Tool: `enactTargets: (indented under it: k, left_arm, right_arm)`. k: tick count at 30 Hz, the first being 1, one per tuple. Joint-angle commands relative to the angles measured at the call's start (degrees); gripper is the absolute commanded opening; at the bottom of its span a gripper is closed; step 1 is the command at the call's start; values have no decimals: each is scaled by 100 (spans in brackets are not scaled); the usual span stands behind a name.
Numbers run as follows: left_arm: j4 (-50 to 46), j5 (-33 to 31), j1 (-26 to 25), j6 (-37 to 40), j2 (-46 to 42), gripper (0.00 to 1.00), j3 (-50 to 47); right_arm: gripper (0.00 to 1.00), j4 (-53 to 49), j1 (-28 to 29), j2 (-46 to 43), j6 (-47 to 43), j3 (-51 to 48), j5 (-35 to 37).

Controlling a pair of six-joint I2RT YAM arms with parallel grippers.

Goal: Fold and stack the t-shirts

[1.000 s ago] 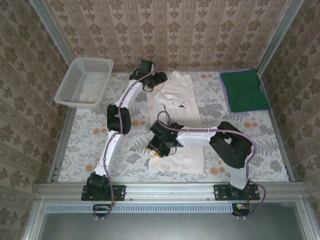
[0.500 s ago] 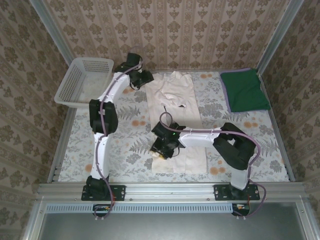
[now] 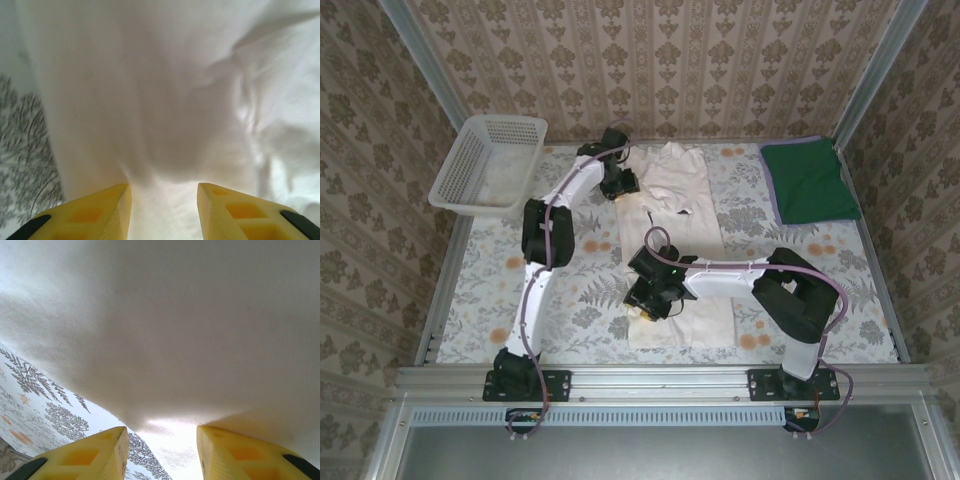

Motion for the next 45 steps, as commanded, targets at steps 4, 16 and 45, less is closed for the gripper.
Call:
enactTargets:
  k: [4, 16, 45]
  left_arm:
    - [-383, -470, 214, 14, 701, 41, 601]
    - [185, -179, 672, 88, 1163, 44, 1456]
    - [315, 993, 561, 87, -2762, 79, -1471]
  right_arm:
    - [43, -13, 117, 441, 166, 315, -164]
    - [43, -448, 109, 1043, -210, 1253, -560]
    - [66, -1930, -1486, -2838, -2047, -10, 798]
